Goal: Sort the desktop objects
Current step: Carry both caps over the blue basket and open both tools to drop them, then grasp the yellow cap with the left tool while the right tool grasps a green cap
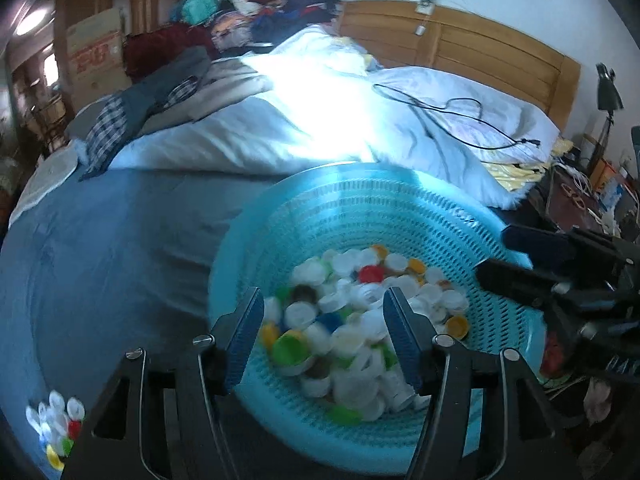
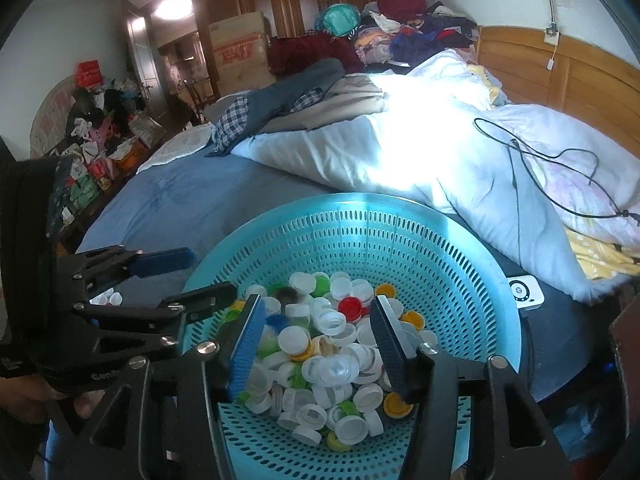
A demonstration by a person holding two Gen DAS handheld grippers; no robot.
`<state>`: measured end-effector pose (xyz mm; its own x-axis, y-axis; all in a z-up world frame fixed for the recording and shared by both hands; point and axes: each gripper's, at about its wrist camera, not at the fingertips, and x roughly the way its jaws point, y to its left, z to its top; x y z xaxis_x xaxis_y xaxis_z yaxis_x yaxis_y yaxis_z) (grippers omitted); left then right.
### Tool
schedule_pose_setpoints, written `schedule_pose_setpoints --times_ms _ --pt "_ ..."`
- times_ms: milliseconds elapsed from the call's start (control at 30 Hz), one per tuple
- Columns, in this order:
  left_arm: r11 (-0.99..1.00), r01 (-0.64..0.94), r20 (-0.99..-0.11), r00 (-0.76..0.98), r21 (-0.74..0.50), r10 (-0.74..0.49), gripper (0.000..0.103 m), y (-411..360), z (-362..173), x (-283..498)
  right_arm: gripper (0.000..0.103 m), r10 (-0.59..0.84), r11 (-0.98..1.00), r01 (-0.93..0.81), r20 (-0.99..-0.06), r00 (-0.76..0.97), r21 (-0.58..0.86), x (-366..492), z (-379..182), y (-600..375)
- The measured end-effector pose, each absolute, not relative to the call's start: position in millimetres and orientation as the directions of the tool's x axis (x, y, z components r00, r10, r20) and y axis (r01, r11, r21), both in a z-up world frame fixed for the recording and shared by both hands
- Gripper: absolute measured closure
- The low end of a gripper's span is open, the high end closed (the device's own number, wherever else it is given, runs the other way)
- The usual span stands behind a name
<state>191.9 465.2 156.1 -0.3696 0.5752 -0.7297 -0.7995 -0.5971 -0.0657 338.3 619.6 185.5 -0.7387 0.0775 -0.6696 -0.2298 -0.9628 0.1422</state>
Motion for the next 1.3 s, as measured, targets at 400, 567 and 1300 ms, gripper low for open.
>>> schedule_pose_setpoints --times_ms 400,567,1300 --pt "-0.926 -0.351 -0.758 -0.565 -0.137 0.326 0.048 182 68 116 0.038 -0.112 -0.99 0.013 -0.709 -0.697 0.144 298 154 522" --pt "-0.97 -0.168 -0.772 -0.588 -0.177 0.243 0.048 96 39 102 0.038 -0.165 -0.986 0.109 -0.735 -0.658 0.124 278 142 474" --pt "-0.957 -0.248 -0.734 -0.621 -0.151 0.277 0.069 70 35 114 0.038 -0.214 -0.967 0.241 -0.78 -0.588 0.083 241 128 392"
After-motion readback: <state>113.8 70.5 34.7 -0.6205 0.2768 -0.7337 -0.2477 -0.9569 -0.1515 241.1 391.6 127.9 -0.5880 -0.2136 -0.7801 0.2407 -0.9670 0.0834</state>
